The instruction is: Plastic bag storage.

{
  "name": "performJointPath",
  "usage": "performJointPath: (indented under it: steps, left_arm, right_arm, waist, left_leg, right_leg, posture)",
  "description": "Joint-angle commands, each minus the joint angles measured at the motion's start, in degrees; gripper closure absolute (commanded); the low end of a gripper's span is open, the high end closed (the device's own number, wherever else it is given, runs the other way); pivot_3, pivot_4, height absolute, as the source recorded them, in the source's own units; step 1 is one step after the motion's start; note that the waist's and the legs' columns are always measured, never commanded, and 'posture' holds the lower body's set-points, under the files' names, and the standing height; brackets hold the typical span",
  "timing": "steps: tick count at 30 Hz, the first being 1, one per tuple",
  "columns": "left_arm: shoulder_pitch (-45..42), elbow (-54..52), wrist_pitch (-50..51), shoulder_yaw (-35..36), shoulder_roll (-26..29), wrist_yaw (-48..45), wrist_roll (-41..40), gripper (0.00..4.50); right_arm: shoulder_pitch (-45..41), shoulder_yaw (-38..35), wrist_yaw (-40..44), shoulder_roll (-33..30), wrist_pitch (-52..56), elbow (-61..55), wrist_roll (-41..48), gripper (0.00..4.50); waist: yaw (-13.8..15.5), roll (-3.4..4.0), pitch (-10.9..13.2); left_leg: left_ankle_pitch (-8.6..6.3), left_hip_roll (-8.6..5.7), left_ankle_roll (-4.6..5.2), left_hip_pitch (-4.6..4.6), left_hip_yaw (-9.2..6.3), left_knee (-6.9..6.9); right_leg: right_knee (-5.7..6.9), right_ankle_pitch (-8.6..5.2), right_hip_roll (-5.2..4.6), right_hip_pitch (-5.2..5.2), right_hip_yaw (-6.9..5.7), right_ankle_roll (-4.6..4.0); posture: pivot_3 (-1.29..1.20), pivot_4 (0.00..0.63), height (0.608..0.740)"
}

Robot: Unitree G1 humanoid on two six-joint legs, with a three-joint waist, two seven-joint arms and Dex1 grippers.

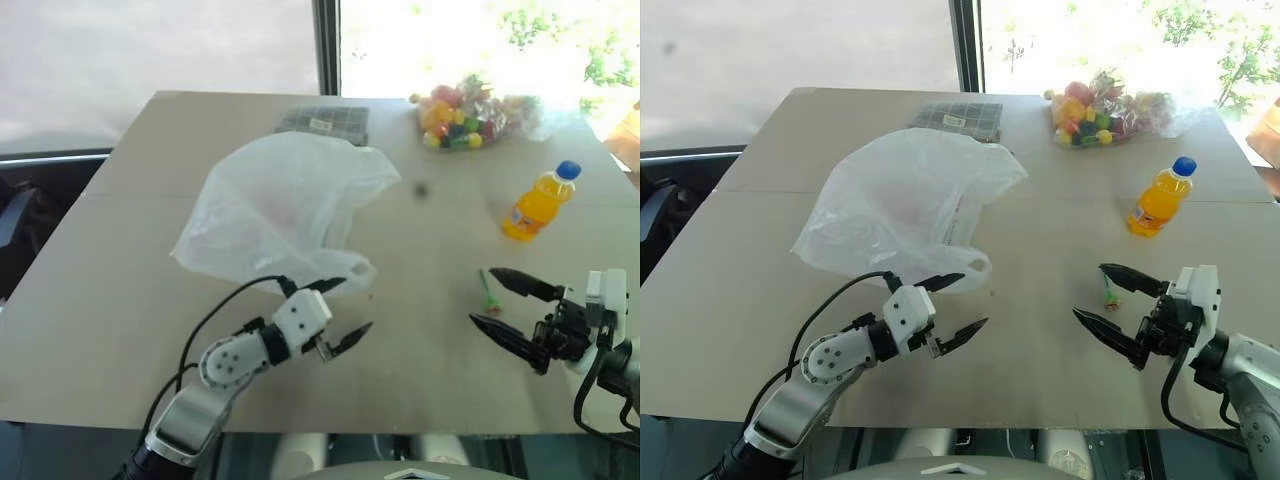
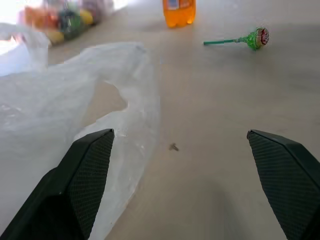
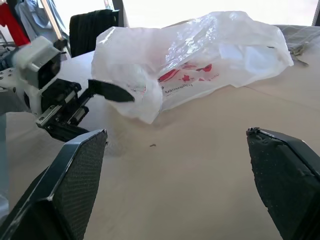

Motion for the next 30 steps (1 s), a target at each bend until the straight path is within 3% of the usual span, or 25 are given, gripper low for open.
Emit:
performJointPath:
  steps: [1,13,17,23,30]
  left_arm:
    - [-3.1,2.1,-11.8,0.1,-1.2,2.2,6.7,0.06]
    - [-3.0,4.4,-26.0,2.3,-3.4,1.7,2.5,0.06]
    - [-6.1,5.5,-18.2,4.2,-5.4,4.8,9.0,0.06]
    - [-5.8,3.8,-1.9,0.3,-4.3,-1.5,8.7,0.06]
    - [-9.0,3.5,7.4,-3.2,-4.0,-6.4,9.9,0.06]
  right_arm:
    - [-1.6,0.0,-0.7,-0.1,0.2,-1.8,0.9,0.0]
    - [-1.8,-0.8,-0.7,-0.5,0.9,-1.9,0.7,0.0]
    - [-1.9,-1.0,-0.9,-0.6,1.0,-2.0,0.9,0.0]
    - [-1.6,-1.4,-0.8,-0.7,0.8,-1.8,0.8,0.0]
    - [-1.9,-1.3,-1.1,-0.5,0.5,-1.5,0.4,0.0]
  waist:
    - [0.0,0.0,0.0]
    - [0.1,0.06,0.0]
    - [0.0,0.07,0.0]
    - [-0.1,0.05,0.0]
    - [-0.1,0.05,0.0]
  left_leg:
    - [0.0,-0.04,0.01,-0.03,0.01,-0.07]
    - [-0.13,-0.02,0.25,-0.08,-0.03,-0.31]
    - [-0.12,-0.05,0.27,-0.07,0.0,0.0]
    - [-0.12,-0.03,0.3,-0.03,0.19,0.15]
    - [-0.12,0.0,0.3,-0.03,0.18,0.19]
  right_leg:
    - [-0.11,0.01,-0.06,0.01,-0.01,0.0]
    - [-0.25,0.05,-0.01,-0.03,-0.25,0.13]
    - [-0.25,0.03,-0.01,0.17,-0.27,0.1]
    - [-0.21,0.27,0.43,0.16,-0.27,0.55]
    - [-0.15,0.27,0.49,0.14,-0.25,0.57]
  posture:
    - [0.0,0.15,0.74]
    - [0.0,0.15,0.74]
    - [0.0,0.15,0.74]
    - [0.0,0.15,0.74]
    - [0.0,0.15,0.74]
